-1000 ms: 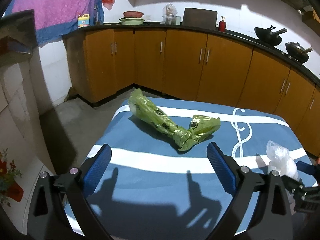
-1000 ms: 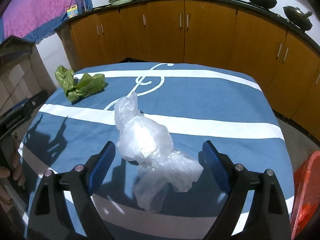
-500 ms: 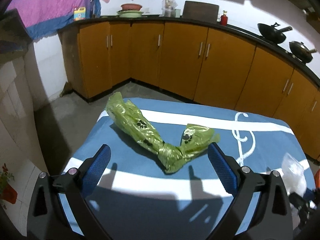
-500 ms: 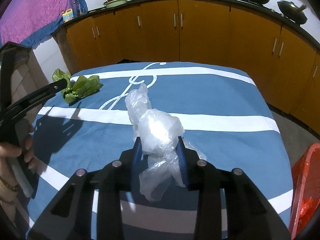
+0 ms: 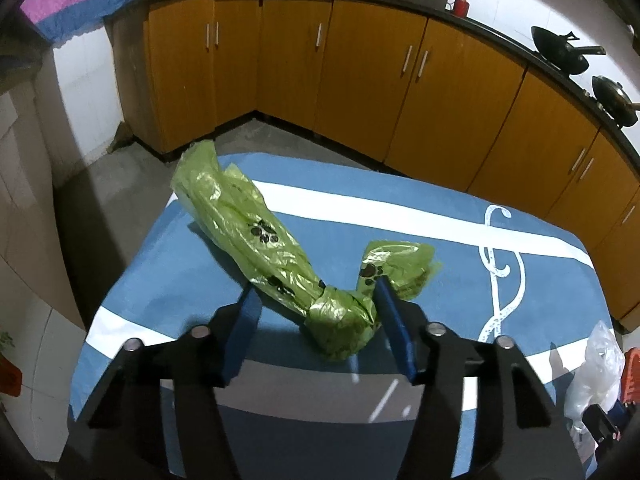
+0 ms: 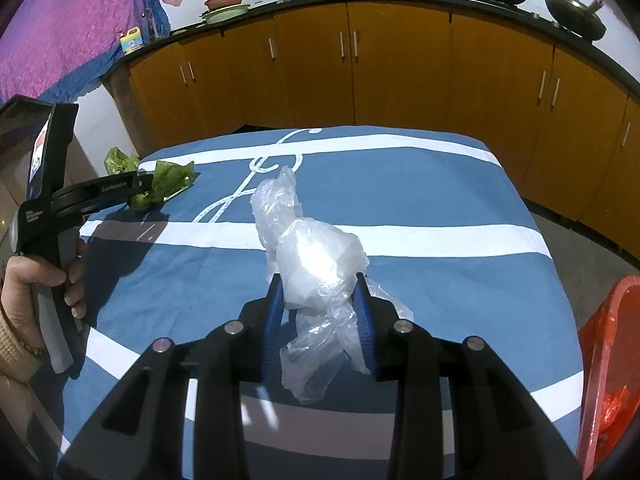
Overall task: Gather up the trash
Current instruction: 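Grasp the clear plastic bag with the right gripper while the left gripper grasps the green bag, then lift and carry the green bag and clear bag over the red basket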
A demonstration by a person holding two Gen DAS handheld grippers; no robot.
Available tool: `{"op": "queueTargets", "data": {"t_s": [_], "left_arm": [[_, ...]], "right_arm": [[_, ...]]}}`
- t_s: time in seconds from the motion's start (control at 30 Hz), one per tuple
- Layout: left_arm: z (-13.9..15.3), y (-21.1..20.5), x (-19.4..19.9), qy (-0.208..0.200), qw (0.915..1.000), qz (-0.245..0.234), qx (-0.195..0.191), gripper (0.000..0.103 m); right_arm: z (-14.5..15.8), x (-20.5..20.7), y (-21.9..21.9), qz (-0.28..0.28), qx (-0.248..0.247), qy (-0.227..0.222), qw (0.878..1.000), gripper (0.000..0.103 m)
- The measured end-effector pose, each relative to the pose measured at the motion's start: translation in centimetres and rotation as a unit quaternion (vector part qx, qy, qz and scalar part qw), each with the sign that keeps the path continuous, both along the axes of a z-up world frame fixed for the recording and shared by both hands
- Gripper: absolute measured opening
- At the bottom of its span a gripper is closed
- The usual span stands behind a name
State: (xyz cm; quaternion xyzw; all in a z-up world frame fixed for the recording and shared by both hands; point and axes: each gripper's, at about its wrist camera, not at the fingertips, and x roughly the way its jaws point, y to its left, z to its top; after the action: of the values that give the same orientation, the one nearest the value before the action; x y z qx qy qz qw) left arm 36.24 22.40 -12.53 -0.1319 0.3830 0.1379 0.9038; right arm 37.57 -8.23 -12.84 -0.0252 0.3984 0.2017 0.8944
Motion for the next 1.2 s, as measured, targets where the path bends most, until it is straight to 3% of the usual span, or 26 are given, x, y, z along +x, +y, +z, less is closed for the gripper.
{"op": "queueTargets", "data": {"t_s": [0.1,0.2,0.47,0.73,1.2], "left_arm": [[-0.1,-0.1,-0.3,-0.001,0.9999,-0.008,-0.012,0.03],[0.1,-0.3,-0.7,-0.006,0.9999,-0.012,-0.009,0.023],[1.5,-1.9,-3.3,-0.026,0.9993,-0.025,0.003,0.022],[4.6,-7.3,-6.9,-0.055,0.9953,-0.078,0.016,0.022],[10.1,-18.2,-13.3,-0.115,0.9752,-0.188,0.02,0.022]], "right_arm": [[0.1,-0.1,-0.2,-0.004,0.001,-0.001,1.0,0.034],[0.2,-0.4,-0.3,-0.009,0.002,-0.002,1.0,0.034],[1.4,-1.7,-1.8,-0.028,0.013,-0.009,0.999,0.034],[4.2,-4.7,-5.1,-0.056,0.015,-0.036,0.998,0.034],[9.4,-12.3,-15.5,-0.145,0.017,-0.085,0.986,0.034]]}}
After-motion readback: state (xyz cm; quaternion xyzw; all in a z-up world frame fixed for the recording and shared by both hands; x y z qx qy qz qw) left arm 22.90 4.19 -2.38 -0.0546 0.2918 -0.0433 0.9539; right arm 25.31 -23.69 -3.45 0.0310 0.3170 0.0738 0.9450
